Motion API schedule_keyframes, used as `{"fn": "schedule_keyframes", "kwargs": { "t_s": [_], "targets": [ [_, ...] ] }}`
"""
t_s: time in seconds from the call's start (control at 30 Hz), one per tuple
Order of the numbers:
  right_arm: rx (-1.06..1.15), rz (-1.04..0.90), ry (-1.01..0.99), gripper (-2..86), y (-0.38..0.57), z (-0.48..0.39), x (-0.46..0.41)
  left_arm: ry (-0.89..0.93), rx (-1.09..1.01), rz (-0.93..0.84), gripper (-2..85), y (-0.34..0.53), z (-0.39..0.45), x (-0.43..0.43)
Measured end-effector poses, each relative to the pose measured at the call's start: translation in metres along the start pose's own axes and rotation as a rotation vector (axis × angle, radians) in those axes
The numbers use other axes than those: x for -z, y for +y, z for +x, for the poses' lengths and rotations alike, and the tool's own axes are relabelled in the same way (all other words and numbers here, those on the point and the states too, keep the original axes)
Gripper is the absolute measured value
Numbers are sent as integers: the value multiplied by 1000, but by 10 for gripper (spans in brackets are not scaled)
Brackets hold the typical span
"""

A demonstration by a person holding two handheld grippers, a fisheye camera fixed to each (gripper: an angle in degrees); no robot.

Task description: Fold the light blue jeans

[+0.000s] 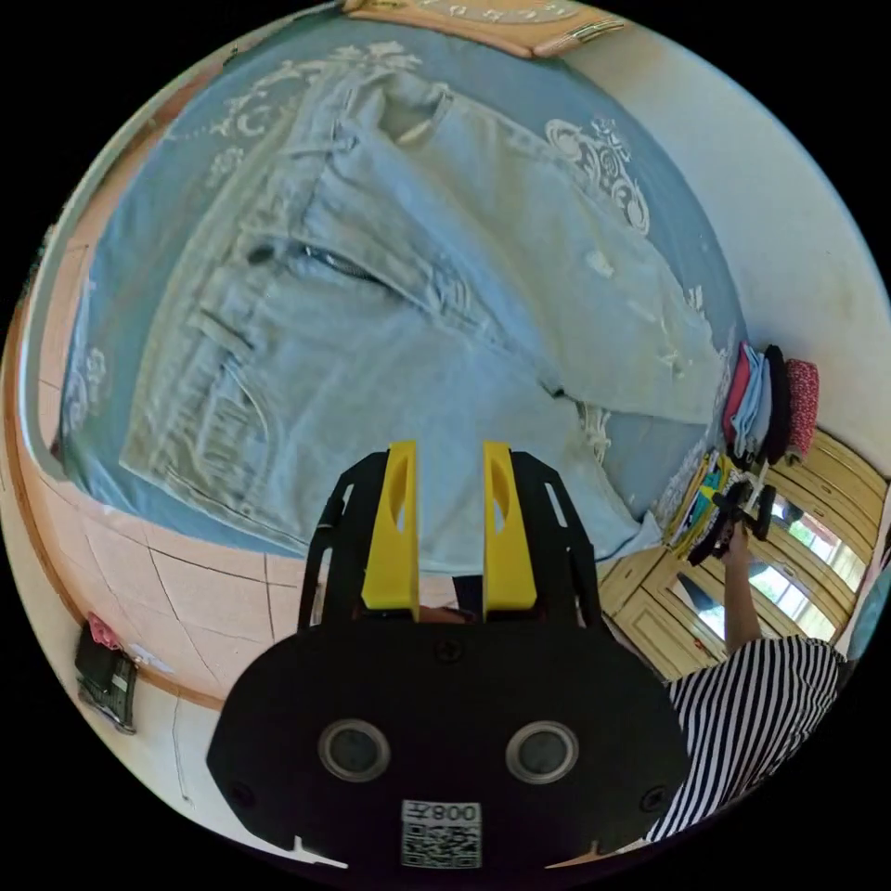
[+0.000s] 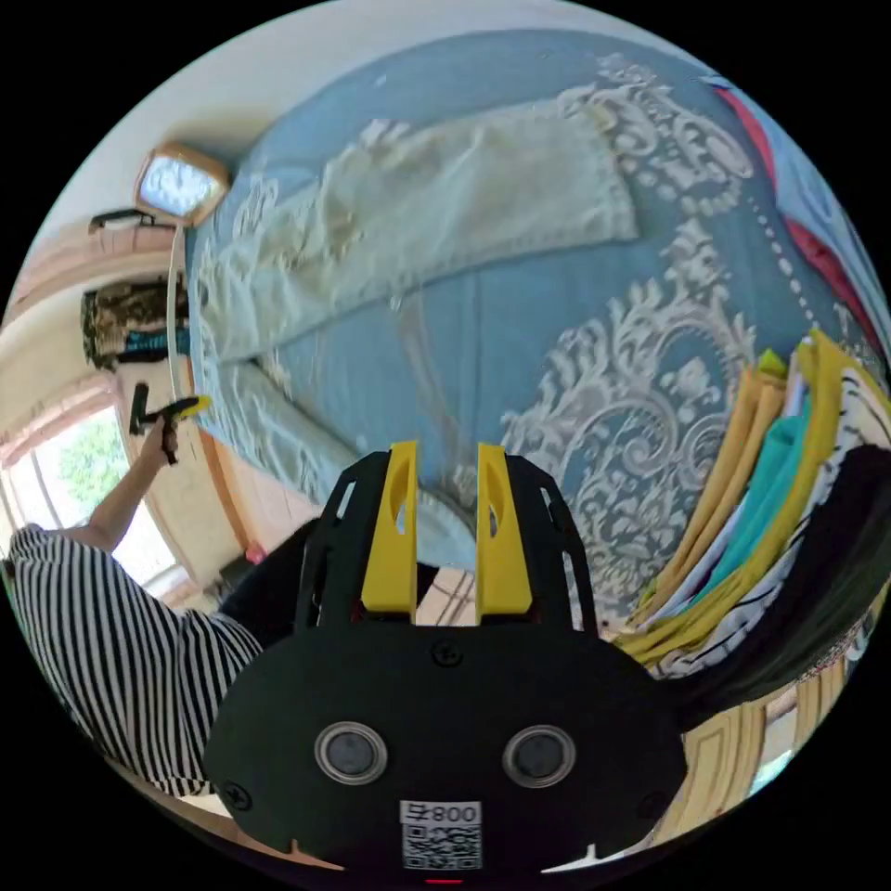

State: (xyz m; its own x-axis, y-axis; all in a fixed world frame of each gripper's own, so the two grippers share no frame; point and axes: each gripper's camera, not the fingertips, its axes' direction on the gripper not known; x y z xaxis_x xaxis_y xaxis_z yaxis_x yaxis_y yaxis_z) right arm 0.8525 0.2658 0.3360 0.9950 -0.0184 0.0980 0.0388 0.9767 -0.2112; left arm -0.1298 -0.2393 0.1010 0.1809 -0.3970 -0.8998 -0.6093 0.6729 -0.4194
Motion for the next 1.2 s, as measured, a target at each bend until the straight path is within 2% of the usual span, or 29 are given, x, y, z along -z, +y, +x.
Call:
{"fn": "schedule_keyframes", "kwargs": {
  "t_s": [0.03, 0.17, 0.23, 0.43, 0.5, 0.6, 0.7, 0.77, 0.97, 1.1, 1.2],
  "targets": [
    [38, -82, 30, 106, 11, -7, -19, 60, 17, -55, 101, 4, -8, -23],
    [196, -214, 145, 113, 20, -18, -65, 183, 40, -140, 93, 5, -29, -77],
    [230, -253, 79, 112, 14, -13, -78, 202, 10, -176, 92, -1, -33, -96],
    [278, -283, 209, 64, 9, 4, -107, 188, -139, -284, 85, -27, -45, -153],
    [287, -294, 176, 40, 10, 9, -107, 191, -187, -305, 78, -34, -46, -171],
    [294, -263, 109, 27, 13, 16, -93, 254, -283, -325, 70, -45, -40, -200],
    [340, -127, -7, 23, 18, 14, -51, 351, -418, -361, 76, -55, -19, -229],
    [414, 15, -47, 21, 27, 3, -3, 426, -579, -351, 93, -62, 9, -244],
    [588, 267, 3, 19, 71, -15, 97, 490, -919, -265, 67, -64, 74, -251],
    [476, 263, 17, 19, 101, 19, 103, 477, -1002, -264, 68, -54, 89, -276],
    [270, 121, 36, 18, 121, 71, 58, 410, -996, -359, 76, -49, 89, -337]
  ]
}}
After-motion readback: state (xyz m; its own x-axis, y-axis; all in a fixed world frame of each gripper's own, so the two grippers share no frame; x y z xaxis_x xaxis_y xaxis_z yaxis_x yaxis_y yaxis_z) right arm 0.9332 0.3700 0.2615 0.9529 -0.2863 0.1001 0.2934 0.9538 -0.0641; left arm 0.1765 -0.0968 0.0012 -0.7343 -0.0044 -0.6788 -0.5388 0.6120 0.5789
